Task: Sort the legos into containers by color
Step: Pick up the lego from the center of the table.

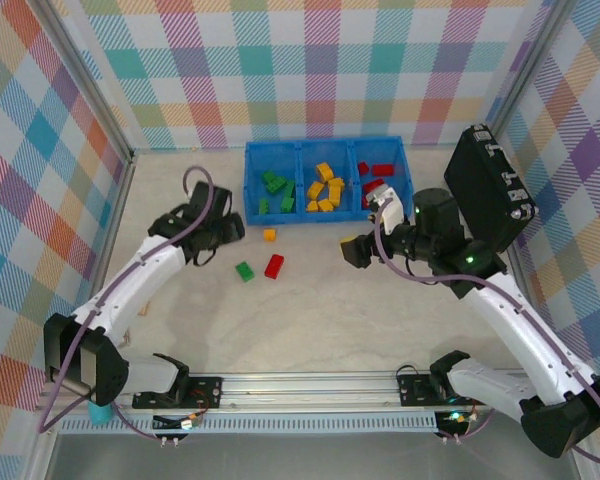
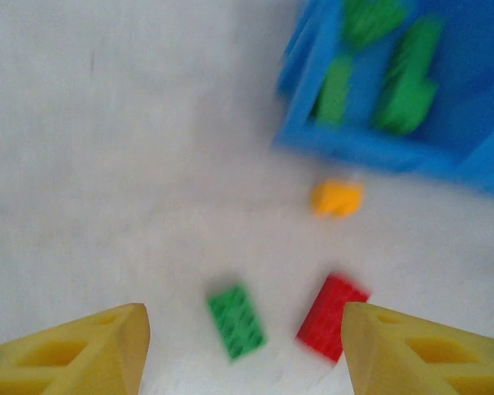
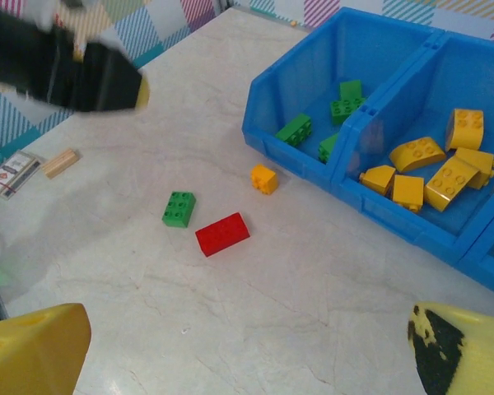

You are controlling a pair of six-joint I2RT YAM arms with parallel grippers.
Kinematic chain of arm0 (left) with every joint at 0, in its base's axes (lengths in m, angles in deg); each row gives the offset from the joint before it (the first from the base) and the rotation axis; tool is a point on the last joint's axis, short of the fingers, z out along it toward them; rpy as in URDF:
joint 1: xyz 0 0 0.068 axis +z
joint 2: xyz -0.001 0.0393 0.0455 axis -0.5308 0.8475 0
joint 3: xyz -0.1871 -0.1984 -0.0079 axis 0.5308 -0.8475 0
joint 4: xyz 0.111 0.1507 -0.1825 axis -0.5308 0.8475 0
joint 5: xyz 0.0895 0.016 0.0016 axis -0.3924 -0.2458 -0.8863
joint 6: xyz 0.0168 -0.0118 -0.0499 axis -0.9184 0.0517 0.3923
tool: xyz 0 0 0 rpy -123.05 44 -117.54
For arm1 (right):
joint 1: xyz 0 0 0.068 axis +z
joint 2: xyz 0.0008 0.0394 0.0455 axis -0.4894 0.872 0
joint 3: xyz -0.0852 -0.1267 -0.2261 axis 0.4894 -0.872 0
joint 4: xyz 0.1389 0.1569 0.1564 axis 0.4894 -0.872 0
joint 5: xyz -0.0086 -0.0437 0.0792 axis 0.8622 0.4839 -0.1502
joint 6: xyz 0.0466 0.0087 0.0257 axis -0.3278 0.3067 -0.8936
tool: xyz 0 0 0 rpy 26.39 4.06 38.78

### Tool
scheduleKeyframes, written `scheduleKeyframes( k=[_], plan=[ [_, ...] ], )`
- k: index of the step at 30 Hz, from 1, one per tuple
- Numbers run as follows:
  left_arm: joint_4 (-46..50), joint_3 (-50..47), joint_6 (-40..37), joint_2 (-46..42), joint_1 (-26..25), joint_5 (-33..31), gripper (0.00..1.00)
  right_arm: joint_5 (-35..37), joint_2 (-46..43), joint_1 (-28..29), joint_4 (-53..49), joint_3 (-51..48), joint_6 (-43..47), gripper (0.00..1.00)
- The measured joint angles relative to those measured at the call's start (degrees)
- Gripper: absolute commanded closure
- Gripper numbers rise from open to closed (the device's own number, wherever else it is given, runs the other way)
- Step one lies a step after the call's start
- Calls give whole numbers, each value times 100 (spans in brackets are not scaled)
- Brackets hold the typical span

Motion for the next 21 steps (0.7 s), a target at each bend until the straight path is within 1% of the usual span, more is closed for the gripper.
scheduleKeyframes(
  k=[4, 7, 11, 15, 21],
  plan=[
    [136, -868, 520, -170, 0, 247, 36, 63, -227, 0, 52, -232, -37, 1],
    [63, -1152, 828, -343, 0, 343, 34, 83, -203, 0, 177, -232, -87, 1],
    [-302, -1384, 1180, -354, 0, 472, 31, 98, -179, 0, 304, -238, -120, 1],
    [-798, -1598, 1504, -98, -4, 612, 30, -15, -66, 0, 350, -238, -127, 1],
    [-1307, -1622, 1904, 457, -28, 658, 31, -190, 61, 0, 339, -238, -184, 1]
  ],
)
